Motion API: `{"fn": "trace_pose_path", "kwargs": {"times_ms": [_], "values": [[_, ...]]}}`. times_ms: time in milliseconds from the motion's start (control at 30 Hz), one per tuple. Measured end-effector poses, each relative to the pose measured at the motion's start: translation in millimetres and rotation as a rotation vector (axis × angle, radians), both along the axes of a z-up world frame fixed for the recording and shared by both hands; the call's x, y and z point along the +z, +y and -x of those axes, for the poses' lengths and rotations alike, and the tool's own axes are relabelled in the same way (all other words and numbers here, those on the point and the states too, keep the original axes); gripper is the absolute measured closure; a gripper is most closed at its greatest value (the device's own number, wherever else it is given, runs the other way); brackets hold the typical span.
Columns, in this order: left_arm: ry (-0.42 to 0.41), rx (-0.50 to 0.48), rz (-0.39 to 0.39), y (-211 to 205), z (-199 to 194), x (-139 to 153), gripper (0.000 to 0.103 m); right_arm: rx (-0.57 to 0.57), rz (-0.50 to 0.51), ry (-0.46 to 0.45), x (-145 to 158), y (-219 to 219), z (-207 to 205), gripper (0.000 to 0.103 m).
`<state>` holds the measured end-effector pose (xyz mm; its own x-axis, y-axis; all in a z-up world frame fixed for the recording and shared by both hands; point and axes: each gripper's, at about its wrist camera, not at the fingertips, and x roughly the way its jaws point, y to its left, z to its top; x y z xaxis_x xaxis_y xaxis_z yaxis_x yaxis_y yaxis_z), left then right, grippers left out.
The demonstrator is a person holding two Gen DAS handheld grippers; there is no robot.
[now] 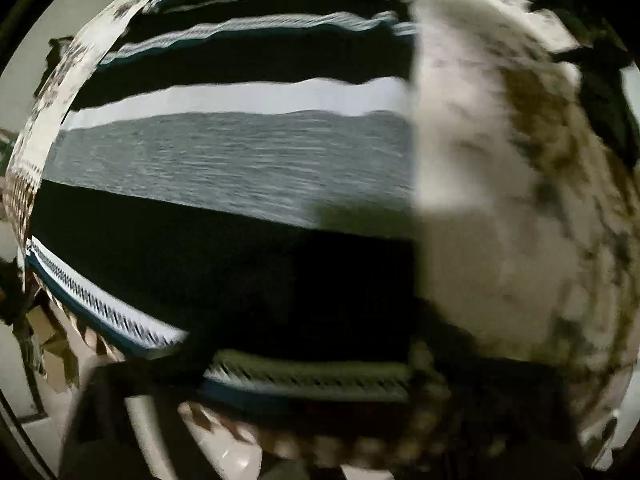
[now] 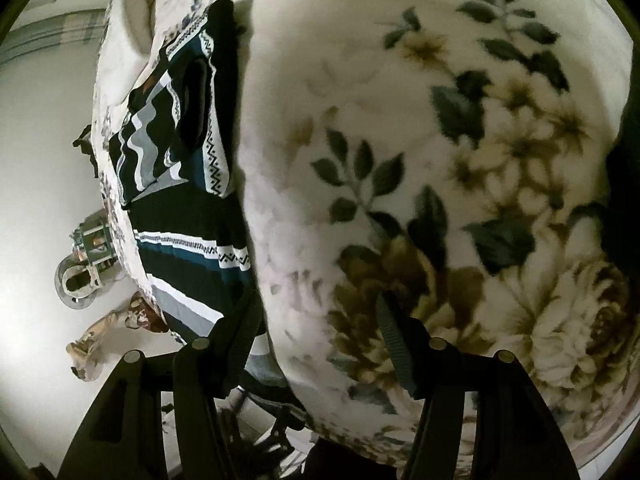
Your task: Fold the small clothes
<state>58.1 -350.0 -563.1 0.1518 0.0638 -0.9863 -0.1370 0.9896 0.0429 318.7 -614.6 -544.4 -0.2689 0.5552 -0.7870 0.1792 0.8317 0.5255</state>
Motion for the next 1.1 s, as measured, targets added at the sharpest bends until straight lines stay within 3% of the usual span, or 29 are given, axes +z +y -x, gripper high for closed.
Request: {"fn": "trace_pose_path", "kwargs": {"times_ms": [133,367,533,667,700,767,833,867,933,1100], "values": [[0.152,0.047,0.097,25,-35,-48,0.0,-0.009,-0.005,0.009,-4,1,5,0.041],[0.143,0.067,0.057,12,-46,-54,0.0,0.008,0.002,-0.003,-3,7,11,0.041],[0.119,0.068,0.049,19,-10,-16,0.0,0.017,-0.006,-0.022,3,7,12,0.041],[0.114,0.01,0.077,-3,23,0,0.001,0.014,-0.001,-0.038,3,3,11,0.041],[0.13,-0.011,0.093,-12,28,-5,0.005,0.007,-0.003,-0.038,2,2,10,0.041],[0.161,-0.059,0.056,-31,31,-19,0.038,-0.015,-0.013,-0.041,-2,0,5,0.041],[0.164,-0.109,-0.006,-45,27,-34,0.052,-0.037,-0.03,-0.047,-7,1,-1,0.041],[0.146,-0.112,-0.015,-47,24,-34,0.07,-0.05,-0.043,-0.05,-10,3,-7,0.041],[0.104,-0.11,-0.023,-48,21,-26,0.097,-0.08,-0.074,-0.062,-17,7,-23,0.041],[0.035,-0.112,0.017,-37,36,4,0.098,-0.217,-0.182,-0.102,-44,24,-93,0.041]]}}
